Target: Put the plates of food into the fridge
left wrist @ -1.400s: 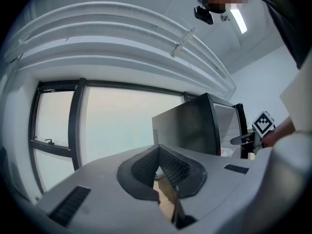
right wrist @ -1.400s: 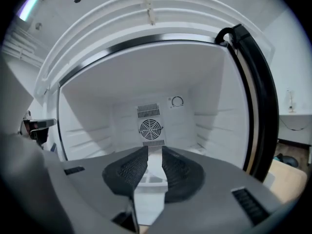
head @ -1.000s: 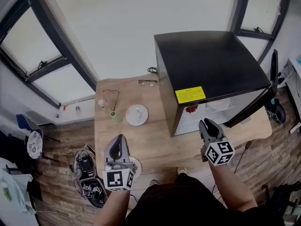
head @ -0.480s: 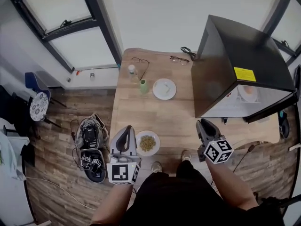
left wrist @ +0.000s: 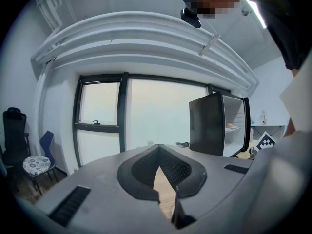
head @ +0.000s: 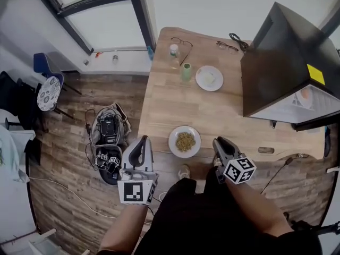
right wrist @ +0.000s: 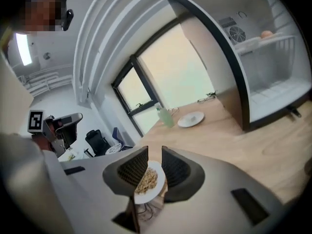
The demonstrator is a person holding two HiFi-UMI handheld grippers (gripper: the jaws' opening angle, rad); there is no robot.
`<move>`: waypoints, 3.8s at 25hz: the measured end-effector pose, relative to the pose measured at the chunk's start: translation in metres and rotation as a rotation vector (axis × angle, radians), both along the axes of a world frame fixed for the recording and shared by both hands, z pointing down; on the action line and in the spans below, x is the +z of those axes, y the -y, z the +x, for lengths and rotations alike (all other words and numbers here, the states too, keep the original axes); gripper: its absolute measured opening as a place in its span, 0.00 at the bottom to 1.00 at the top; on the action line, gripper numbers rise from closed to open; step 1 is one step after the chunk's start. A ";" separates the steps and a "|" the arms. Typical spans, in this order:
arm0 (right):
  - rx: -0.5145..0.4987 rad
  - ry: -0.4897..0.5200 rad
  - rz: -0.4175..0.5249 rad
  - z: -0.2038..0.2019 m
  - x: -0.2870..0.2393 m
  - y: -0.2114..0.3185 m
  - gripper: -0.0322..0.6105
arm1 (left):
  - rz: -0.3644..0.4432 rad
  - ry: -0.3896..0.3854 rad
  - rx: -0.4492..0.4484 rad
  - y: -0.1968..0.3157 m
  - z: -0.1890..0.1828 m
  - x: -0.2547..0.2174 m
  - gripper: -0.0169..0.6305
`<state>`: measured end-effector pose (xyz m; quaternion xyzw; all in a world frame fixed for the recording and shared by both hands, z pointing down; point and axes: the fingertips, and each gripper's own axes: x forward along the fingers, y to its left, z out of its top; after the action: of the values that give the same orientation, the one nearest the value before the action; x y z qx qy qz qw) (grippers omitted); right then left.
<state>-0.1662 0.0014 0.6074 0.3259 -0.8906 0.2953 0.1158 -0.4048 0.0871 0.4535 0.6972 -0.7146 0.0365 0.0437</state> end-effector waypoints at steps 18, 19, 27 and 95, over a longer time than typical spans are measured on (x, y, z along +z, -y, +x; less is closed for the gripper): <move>0.035 0.168 -0.571 -0.042 0.122 -0.069 0.26 | -0.094 -0.017 -0.028 -0.040 -0.022 0.036 0.03; 0.026 0.175 -0.585 -0.046 0.123 -0.070 0.29 | -0.100 -0.014 -0.032 -0.043 -0.022 0.037 0.03; -0.022 0.169 -0.624 -0.063 0.129 -0.073 0.16 | -0.123 0.017 -0.046 -0.046 -0.026 0.034 0.03; 0.448 0.554 -0.288 0.289 -0.036 0.093 0.10 | 0.058 0.043 0.413 0.197 0.279 -0.041 0.03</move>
<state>0.1229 -0.0915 0.5714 0.4007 -0.7442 0.5124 -0.1517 -0.1258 -0.1100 0.4122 0.8289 -0.5581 0.0389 0.0000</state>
